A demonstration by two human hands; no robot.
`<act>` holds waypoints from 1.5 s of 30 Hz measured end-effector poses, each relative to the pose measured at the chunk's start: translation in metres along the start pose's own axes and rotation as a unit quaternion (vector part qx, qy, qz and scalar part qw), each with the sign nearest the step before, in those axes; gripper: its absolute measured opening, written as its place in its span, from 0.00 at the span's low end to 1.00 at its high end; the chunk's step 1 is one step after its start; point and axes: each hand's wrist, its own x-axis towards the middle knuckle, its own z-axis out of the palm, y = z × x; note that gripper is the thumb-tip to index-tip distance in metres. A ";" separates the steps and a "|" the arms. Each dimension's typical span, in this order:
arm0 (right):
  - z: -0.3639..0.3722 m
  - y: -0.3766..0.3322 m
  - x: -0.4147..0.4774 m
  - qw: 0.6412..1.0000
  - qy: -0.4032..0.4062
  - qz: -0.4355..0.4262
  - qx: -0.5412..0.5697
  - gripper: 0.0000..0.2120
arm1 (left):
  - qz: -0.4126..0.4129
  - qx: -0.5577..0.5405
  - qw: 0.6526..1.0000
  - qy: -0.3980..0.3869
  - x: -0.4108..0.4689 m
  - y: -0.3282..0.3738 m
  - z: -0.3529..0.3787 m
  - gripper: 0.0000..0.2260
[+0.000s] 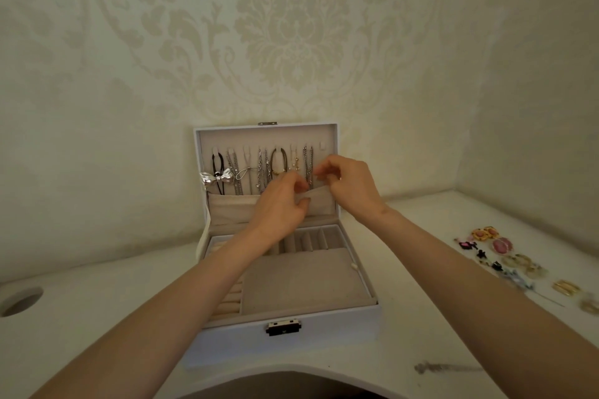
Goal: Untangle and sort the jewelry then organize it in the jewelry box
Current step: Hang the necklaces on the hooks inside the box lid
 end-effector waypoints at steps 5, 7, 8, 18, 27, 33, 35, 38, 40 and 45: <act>-0.008 0.009 -0.015 0.999 -0.010 0.021 0.024 0.13 | 0.017 -0.003 1.000 0.015 -0.007 0.008 0.003 0.06; -0.014 0.014 -0.023 0.999 -0.021 0.026 0.027 0.12 | 0.010 -0.017 1.000 -0.014 -0.010 0.015 0.006 0.05; -0.018 0.018 -0.026 0.999 -0.027 0.030 0.028 0.12 | 0.012 -0.020 0.999 -0.025 -0.011 0.018 0.007 0.05; -0.074 0.052 -0.064 0.994 -0.066 0.090 -0.022 0.07 | 0.101 -0.058 0.983 -0.139 -0.026 0.074 0.039 0.05; -0.122 0.066 -0.108 0.978 -0.149 0.123 -0.084 0.08 | 0.161 0.007 0.950 -0.267 -0.045 0.117 0.064 0.03; -0.145 0.072 -0.129 0.954 -0.234 0.161 -0.093 0.06 | 0.170 0.044 0.873 -0.454 -0.055 0.145 0.075 0.13; -0.149 0.077 -0.133 0.950 -0.246 0.163 -0.099 0.06 | 0.183 0.036 0.845 -0.502 -0.060 0.152 0.080 0.15; -0.156 0.080 -0.138 0.948 -0.249 0.169 -0.101 0.08 | 0.193 0.012 0.843 -0.502 -0.068 0.159 0.092 0.15; -0.163 0.081 -0.143 0.946 -0.250 0.179 -0.099 0.08 | 0.200 0.000 0.851 -0.485 -0.071 0.166 0.100 0.15; -0.191 0.089 -0.161 0.944 -0.243 0.195 -0.110 0.08 | 0.217 -0.020 0.858 -0.466 -0.081 0.185 0.118 0.15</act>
